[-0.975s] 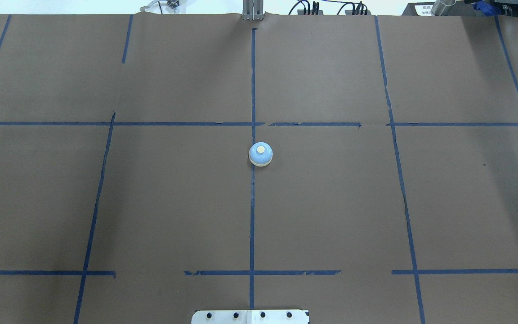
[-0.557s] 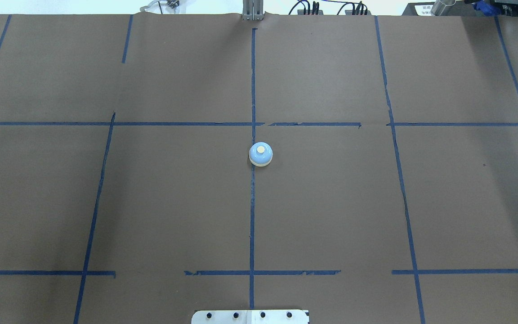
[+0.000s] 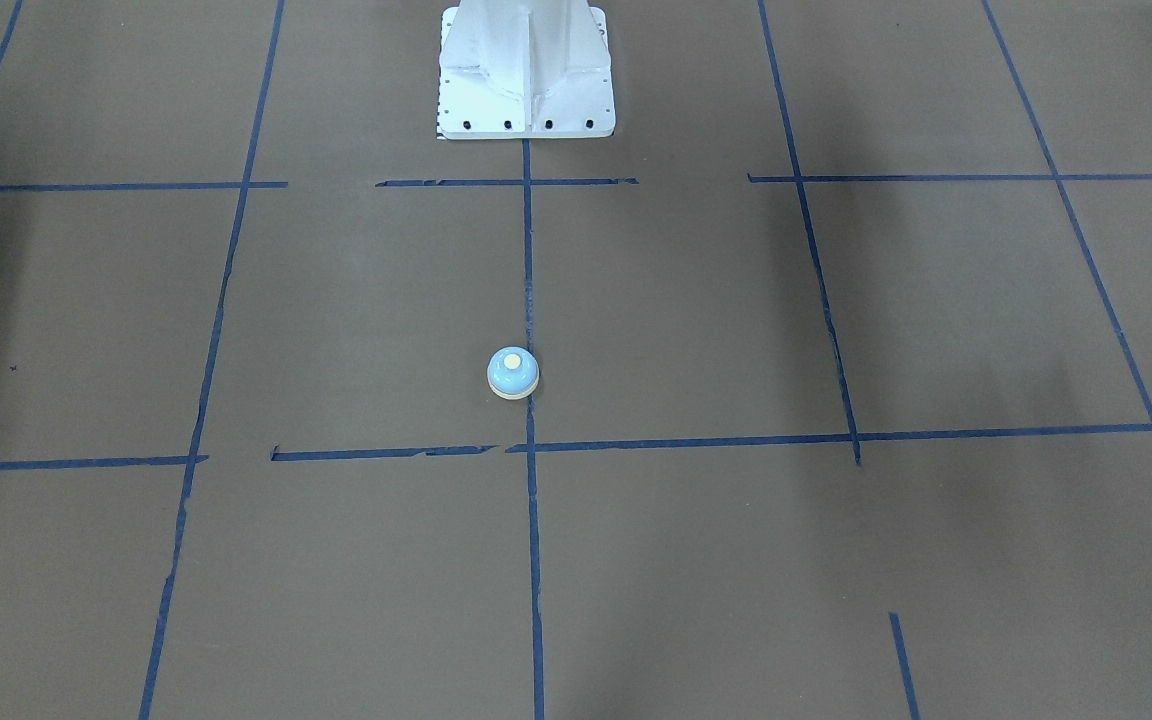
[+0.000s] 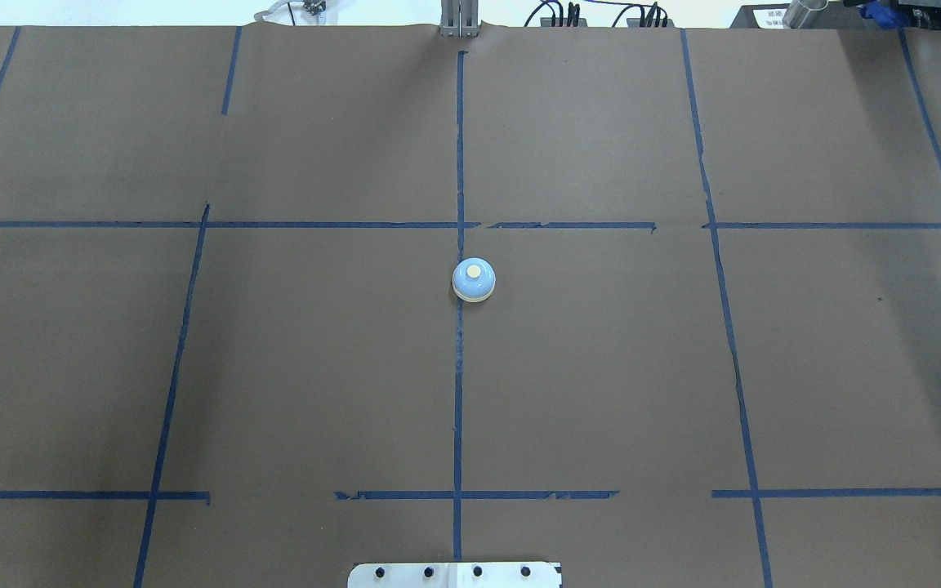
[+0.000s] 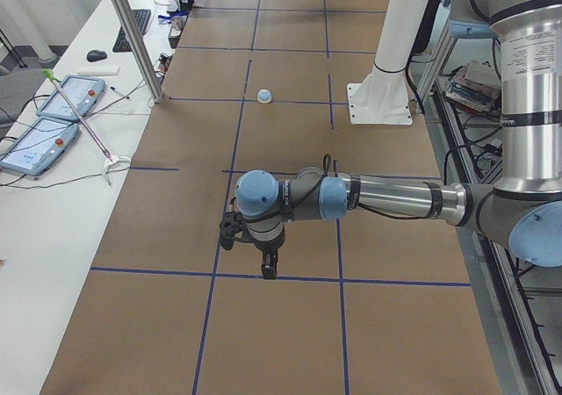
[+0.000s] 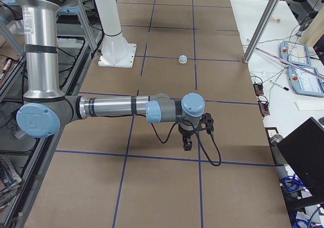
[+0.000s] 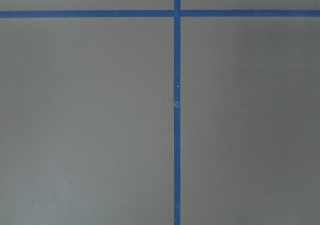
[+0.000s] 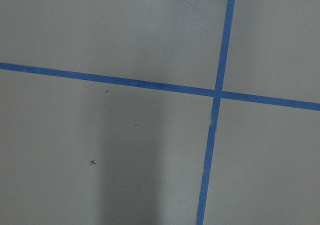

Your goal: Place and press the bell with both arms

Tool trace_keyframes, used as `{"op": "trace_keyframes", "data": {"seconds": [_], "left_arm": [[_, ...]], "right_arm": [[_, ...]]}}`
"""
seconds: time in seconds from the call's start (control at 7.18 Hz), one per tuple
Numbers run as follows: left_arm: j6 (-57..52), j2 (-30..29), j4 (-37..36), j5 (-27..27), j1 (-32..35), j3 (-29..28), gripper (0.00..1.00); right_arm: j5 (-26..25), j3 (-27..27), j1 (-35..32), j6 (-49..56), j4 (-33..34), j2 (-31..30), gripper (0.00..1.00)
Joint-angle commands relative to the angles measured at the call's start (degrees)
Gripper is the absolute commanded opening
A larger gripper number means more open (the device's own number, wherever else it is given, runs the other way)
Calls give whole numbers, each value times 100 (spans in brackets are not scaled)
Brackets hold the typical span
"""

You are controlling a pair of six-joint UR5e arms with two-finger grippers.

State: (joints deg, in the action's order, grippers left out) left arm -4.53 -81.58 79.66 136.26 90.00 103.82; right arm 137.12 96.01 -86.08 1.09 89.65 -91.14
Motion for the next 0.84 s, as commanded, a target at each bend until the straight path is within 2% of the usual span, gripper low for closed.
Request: {"op": "trace_keyframes", "data": {"seconds": [0.0, 0.7], "left_arm": [[5, 54, -3, 5, 9, 59, 100], [13, 37, 6, 5, 0, -28, 100]], "right_arm": [[-54, 120, 12, 14, 44, -97, 100], [-54, 120, 100, 14, 44, -97, 100]]}}
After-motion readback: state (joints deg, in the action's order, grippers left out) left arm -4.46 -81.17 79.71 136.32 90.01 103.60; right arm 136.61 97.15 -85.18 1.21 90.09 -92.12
